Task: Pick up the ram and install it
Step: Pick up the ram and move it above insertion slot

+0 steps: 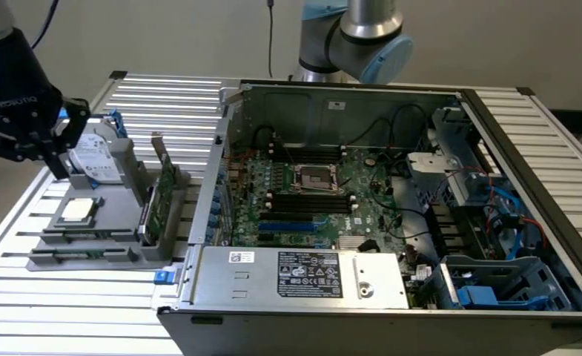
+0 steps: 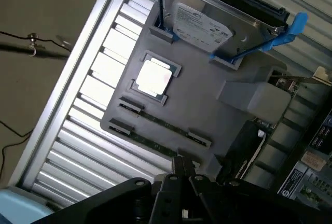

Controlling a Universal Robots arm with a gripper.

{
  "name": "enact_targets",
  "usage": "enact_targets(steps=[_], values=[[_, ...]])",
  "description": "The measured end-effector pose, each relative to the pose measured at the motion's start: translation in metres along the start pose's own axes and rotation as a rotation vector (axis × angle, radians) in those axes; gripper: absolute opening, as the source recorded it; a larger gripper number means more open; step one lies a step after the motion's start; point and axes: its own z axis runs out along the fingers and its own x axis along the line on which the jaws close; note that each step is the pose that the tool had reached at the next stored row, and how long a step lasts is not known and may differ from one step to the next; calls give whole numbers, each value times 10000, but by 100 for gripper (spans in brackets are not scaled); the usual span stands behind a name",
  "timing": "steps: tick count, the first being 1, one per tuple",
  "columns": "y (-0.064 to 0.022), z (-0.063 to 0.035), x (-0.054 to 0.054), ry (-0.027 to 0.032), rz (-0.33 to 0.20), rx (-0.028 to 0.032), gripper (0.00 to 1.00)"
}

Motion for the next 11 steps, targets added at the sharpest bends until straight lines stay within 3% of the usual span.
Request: enact_targets(steps=[11], values=[[2,42,0,-82,-2005,13,11]])
